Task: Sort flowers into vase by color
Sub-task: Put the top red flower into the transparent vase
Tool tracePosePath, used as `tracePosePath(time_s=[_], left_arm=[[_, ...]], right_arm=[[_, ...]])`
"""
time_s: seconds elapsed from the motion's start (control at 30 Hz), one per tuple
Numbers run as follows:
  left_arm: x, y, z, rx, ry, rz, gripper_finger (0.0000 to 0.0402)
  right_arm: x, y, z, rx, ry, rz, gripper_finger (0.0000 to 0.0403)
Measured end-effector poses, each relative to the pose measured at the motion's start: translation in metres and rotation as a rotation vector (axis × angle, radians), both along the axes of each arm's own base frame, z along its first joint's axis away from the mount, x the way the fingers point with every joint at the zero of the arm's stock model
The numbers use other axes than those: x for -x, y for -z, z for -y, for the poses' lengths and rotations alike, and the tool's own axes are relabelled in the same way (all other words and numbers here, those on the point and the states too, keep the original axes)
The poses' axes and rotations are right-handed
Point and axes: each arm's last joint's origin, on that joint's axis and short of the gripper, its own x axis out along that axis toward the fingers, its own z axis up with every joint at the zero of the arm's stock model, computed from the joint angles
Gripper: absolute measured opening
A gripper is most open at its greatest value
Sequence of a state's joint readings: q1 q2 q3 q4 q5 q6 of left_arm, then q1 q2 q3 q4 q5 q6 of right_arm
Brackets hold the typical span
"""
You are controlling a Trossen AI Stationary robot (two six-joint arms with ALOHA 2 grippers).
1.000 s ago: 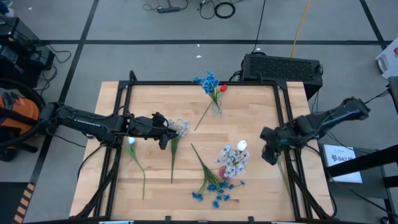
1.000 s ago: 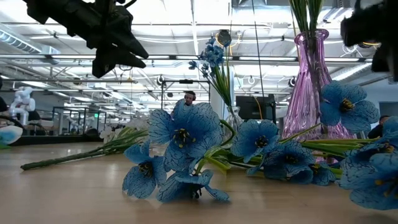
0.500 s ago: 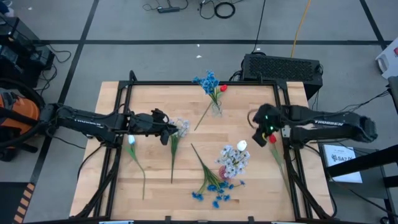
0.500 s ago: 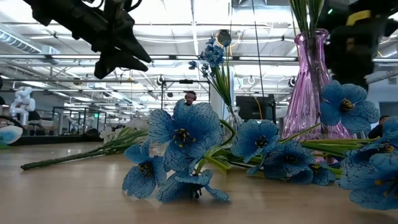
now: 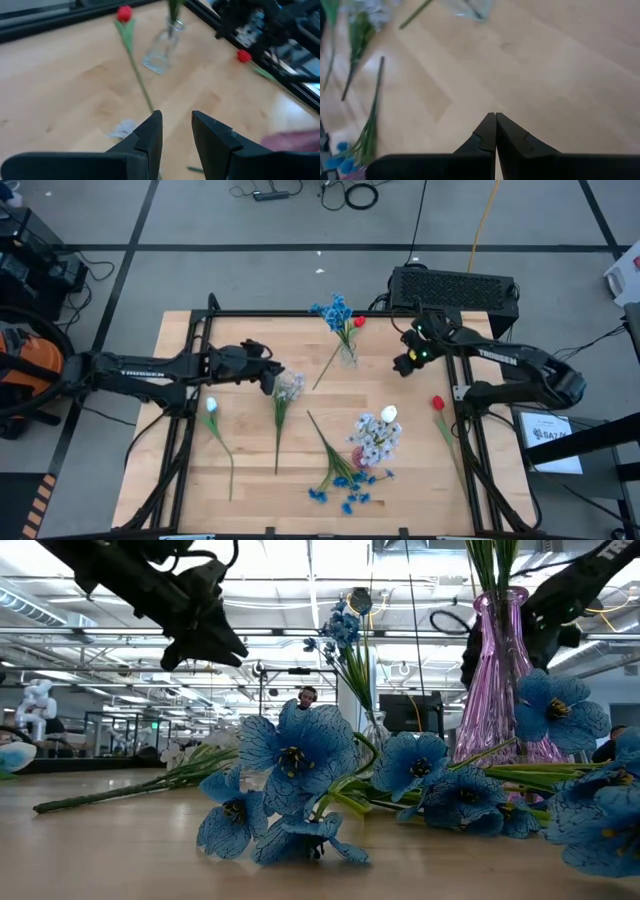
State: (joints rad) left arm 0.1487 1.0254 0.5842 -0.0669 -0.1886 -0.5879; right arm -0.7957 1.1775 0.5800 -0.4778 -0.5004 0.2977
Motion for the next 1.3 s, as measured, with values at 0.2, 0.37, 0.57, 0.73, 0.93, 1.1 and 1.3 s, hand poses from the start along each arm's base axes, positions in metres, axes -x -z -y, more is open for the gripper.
tracePosePath(time_s=[0.2, 0.37, 0.57, 0.73, 0.93, 1.1, 1.3], left_arm=[[-0.016, 0.003, -0.016, -0.027, 0.012, -0.067, 0.0111], [-0.051, 0.007, -0.024, -0.047, 0.06, -0.142, 0.0111], [-0.098, 0.022, -0.035, -0.054, 0.068, -0.23, 0.0111], [-0.126, 0.039, -0.041, -0.031, 0.069, -0.334, 0.0111], [-0.147, 0.06, -0.043, -0.012, 0.07, -0.385, 0.0111], [-0.158, 0.079, -0.039, 0.025, 0.051, -0.422, 0.0111], [-0.165, 0.105, -0.037, 0.031, 0.053, -0.49, 0.0111]], right_arm=[[0.002, 0.005, 0.005, -0.038, 0.044, -0.022, 0.0], [0.002, 0.002, 0.004, -0.041, 0.071, -0.011, 0.0], [0.001, 0.001, 0.005, -0.038, 0.088, 0.005, 0.0], [0.001, 0.0, 0.006, -0.032, 0.086, 0.011, 0.0], [0.001, 0.0, 0.006, -0.028, 0.078, 0.013, 0.0], [0.001, 0.0, 0.006, -0.029, 0.074, 0.015, 0.0], [0.001, 0.0, 0.005, -0.019, 0.059, 0.016, 0.0]])
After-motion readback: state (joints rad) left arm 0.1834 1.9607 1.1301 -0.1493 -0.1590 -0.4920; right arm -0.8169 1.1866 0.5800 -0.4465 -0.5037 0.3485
